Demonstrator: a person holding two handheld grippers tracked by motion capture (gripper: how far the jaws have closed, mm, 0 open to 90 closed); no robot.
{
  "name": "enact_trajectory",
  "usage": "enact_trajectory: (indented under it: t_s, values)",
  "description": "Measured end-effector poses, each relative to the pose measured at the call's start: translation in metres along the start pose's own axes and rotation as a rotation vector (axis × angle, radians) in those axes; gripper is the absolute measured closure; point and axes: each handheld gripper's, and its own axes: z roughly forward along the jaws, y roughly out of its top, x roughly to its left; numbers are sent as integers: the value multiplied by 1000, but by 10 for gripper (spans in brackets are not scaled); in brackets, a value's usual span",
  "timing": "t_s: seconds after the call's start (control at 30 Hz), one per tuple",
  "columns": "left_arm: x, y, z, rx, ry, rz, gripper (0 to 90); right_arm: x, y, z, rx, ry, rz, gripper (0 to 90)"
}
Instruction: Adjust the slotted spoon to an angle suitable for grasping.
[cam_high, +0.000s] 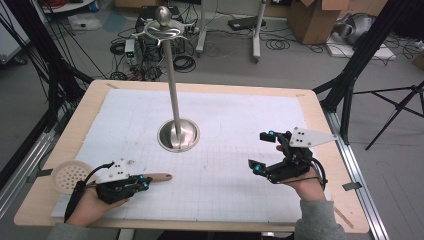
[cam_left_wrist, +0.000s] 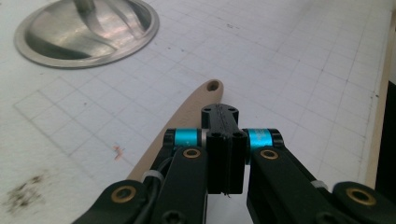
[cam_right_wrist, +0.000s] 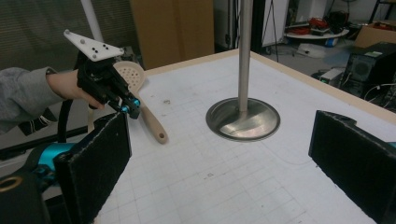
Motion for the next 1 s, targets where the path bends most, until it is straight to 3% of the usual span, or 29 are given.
enact_trajectory:
  t_s: [0.23, 0.33, 0.5, 0.77, 1.0]
  values:
    - [-5, 4, 17, 42, -24, 51, 895, 1, -2, 0, 13, -4, 2, 44]
    - [-5, 6, 27, 82, -19, 75, 895, 2, -4, -2, 19, -10, 5, 43]
    - [-2, 9, 39, 128, 5, 65, 895, 2, -6, -8, 16, -21, 7, 44]
    - [10, 15, 49, 119, 33, 38, 895, 4, -12, -16, 25, -38, 17, 43]
    - [22, 16, 53, 109, 89, 24, 895, 5, -16, -23, 34, -53, 28, 44]
